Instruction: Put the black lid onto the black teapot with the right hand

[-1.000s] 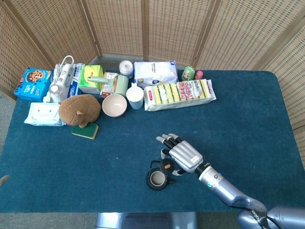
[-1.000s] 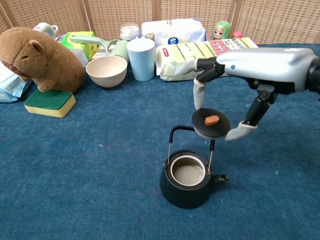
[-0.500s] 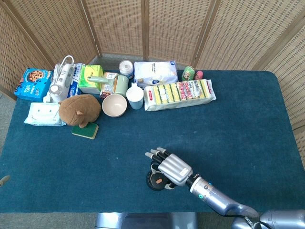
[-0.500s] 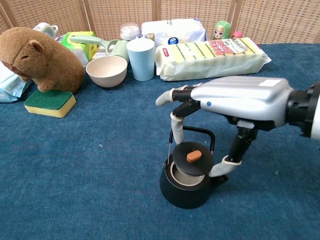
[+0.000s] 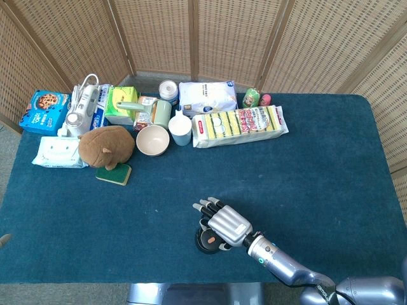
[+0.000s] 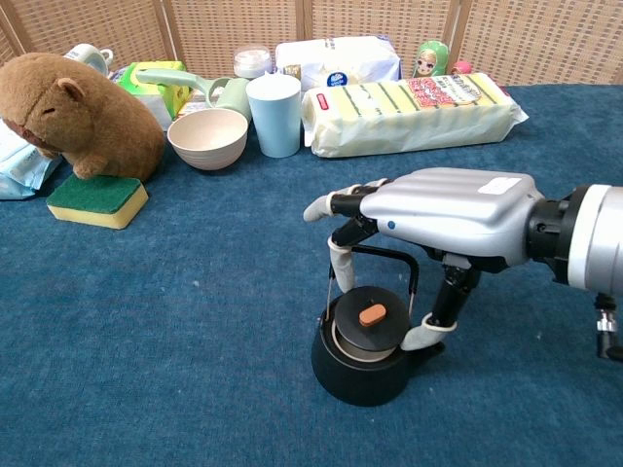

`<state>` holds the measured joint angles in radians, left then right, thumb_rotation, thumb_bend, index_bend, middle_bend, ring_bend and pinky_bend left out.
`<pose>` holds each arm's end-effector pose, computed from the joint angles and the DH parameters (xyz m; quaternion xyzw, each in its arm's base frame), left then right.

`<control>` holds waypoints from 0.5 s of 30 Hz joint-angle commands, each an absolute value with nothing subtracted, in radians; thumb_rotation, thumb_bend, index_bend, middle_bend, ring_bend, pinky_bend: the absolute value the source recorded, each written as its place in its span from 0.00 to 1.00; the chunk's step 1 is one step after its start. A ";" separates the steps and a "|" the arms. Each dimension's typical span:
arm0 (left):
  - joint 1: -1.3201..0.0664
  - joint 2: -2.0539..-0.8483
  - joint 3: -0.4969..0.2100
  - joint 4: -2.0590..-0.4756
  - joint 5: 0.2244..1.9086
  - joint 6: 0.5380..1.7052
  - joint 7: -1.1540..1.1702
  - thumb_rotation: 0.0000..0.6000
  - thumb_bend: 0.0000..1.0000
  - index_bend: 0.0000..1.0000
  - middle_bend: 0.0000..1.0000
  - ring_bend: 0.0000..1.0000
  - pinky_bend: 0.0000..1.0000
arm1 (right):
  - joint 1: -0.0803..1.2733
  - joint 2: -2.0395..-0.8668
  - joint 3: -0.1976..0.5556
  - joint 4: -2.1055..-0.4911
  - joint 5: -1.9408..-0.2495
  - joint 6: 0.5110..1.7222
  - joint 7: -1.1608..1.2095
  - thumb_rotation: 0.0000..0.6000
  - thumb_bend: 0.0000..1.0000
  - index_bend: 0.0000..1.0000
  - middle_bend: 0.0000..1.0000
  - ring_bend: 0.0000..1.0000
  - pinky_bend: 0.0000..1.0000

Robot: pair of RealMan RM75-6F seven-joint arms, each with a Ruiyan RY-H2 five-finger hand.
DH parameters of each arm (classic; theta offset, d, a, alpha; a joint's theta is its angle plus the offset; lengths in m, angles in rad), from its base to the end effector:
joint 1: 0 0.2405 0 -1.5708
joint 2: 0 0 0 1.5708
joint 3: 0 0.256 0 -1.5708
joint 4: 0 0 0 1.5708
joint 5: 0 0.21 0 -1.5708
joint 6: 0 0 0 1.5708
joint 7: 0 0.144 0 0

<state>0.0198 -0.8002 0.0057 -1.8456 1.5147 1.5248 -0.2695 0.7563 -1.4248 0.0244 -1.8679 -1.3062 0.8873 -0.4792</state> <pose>-0.2972 0.1366 0.2315 -0.5363 -0.4704 -0.4100 0.5683 -0.0931 -0.2459 -0.0215 0.8548 -0.2960 0.3482 0.2459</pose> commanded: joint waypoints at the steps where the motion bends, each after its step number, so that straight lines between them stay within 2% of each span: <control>1: 0.020 -0.800 0.006 -1.845 1.514 1.525 -0.270 1.00 0.07 0.00 0.00 0.00 0.00 | 0.754 -1.426 0.022 -1.867 -1.304 0.894 -0.487 1.00 0.26 0.52 0.07 0.02 0.00; 15: 0.017 -0.804 0.009 -1.853 1.519 1.519 -0.251 1.00 0.07 0.00 0.00 0.00 0.00 | 0.754 -1.437 0.019 -1.861 -1.283 0.895 -0.502 1.00 0.25 0.52 0.07 0.02 0.00</control>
